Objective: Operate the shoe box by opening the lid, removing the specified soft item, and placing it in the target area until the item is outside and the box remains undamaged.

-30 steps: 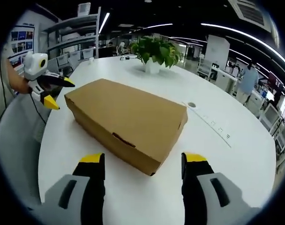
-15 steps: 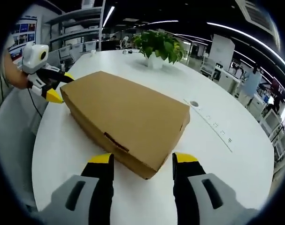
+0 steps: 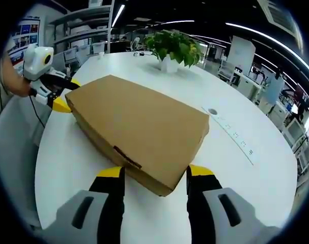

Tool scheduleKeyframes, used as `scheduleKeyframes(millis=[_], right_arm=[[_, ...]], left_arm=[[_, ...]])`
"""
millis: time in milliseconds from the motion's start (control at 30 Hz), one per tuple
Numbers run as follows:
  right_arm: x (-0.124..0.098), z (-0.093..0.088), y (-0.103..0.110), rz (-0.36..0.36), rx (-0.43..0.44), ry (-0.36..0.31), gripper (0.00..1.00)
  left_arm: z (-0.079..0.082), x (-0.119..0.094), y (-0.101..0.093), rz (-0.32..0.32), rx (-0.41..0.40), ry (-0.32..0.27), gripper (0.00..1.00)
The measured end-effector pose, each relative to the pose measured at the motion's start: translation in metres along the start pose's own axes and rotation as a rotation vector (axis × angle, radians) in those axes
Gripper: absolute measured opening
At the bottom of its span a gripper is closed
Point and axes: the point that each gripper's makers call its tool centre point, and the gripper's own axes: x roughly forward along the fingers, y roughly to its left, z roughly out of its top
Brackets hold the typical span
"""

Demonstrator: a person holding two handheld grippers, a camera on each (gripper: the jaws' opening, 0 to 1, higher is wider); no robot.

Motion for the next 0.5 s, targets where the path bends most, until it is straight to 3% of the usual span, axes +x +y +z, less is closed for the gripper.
scheduleKeyframes(millis=[500], right_arm=[[0.001,0.003,0.011,-0.037,0.050,0.021,0.44]], left_arm=[[-0.001,0.001,0.014,-0.049,0.021,0.042,0.53]])
